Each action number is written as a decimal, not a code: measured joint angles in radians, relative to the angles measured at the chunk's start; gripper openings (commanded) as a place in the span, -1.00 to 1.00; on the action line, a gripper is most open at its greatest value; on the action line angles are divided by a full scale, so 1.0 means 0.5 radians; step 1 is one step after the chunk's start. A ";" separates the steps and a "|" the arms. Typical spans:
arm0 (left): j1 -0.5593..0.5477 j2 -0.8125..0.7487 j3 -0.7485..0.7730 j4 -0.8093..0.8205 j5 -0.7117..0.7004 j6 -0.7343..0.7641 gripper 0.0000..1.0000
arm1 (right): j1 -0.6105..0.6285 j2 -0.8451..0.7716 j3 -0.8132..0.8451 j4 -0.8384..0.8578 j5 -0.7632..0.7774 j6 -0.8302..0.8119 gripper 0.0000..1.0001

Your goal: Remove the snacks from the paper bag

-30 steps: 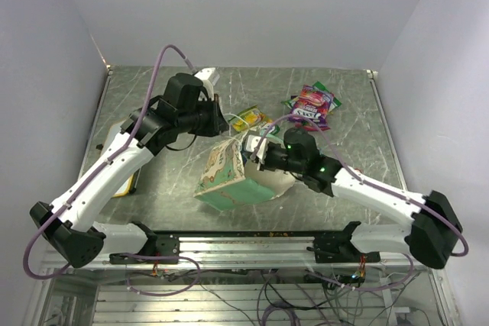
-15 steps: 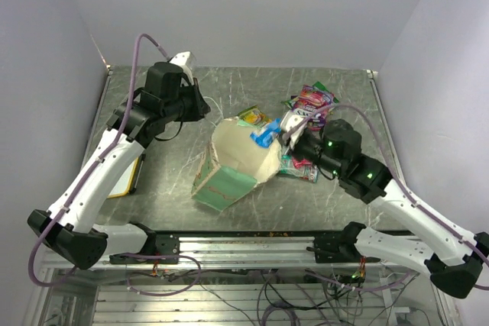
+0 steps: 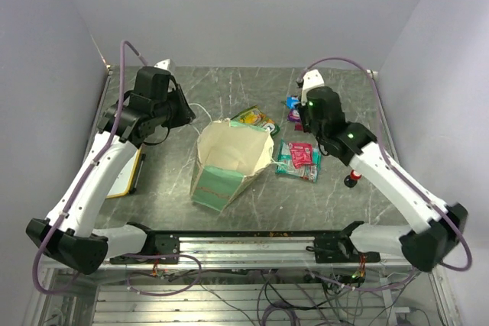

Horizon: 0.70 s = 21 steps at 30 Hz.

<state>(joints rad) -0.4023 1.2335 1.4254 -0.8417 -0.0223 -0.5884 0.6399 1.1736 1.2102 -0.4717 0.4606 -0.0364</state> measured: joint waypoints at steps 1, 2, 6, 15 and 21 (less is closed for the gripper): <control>0.000 -0.012 0.001 -0.018 -0.002 -0.005 -0.10 | -0.070 0.079 -0.033 -0.052 -0.021 0.073 -1.00; 0.001 -0.023 0.004 -0.040 -0.005 -0.010 0.01 | -0.116 0.145 -0.056 -0.086 -0.038 0.124 -1.00; 0.002 -0.039 0.062 -0.153 -0.037 -0.040 0.12 | -0.278 0.469 -0.166 -0.171 -0.116 0.320 -1.00; 0.011 -0.076 0.174 -0.324 -0.138 -0.045 0.88 | -0.358 0.688 -0.339 -0.204 -0.223 0.532 -0.71; 0.017 -0.077 0.423 -0.468 -0.172 -0.034 0.99 | -0.358 0.725 -0.228 -0.378 -0.288 0.632 0.84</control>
<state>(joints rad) -0.3939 1.1950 1.6367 -1.0760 -0.1081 -0.6052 0.4610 1.5360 1.0962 -0.6605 0.3164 0.2794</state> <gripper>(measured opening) 0.994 0.596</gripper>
